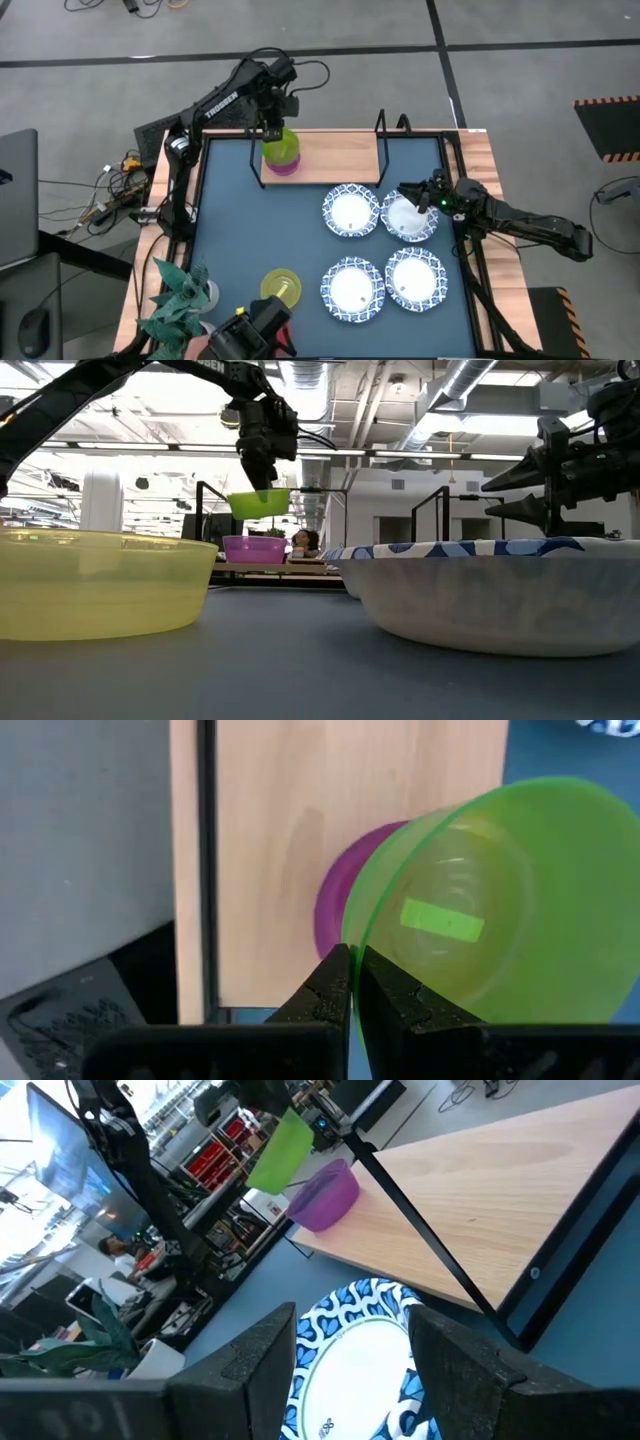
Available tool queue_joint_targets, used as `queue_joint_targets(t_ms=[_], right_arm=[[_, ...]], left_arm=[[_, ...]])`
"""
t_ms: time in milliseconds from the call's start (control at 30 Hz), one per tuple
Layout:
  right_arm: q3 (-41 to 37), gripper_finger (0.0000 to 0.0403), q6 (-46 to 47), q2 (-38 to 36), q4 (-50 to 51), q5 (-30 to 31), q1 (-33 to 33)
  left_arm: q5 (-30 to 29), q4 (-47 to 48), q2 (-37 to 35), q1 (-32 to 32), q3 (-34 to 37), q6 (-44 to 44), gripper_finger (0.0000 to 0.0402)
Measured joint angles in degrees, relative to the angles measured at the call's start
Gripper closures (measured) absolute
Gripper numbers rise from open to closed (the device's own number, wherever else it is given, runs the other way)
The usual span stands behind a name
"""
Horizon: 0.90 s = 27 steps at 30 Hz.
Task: Place and stack bowls onto a shelf
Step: Stack the green transparent bowl into the purple transparent bowl on the shelf
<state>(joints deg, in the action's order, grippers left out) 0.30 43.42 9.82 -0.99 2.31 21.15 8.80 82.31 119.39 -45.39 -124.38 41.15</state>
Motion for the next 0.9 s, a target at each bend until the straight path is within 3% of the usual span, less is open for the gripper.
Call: queue_joint_targets(t_ms=[900], right_arm=[[0.0, 0.0183, -0.4, 0.0, -0.2, 0.7, 0.0]], left_arm=[[-1.1, -2.3, 2.6, -1.4, 1.0, 2.1, 0.0401]])
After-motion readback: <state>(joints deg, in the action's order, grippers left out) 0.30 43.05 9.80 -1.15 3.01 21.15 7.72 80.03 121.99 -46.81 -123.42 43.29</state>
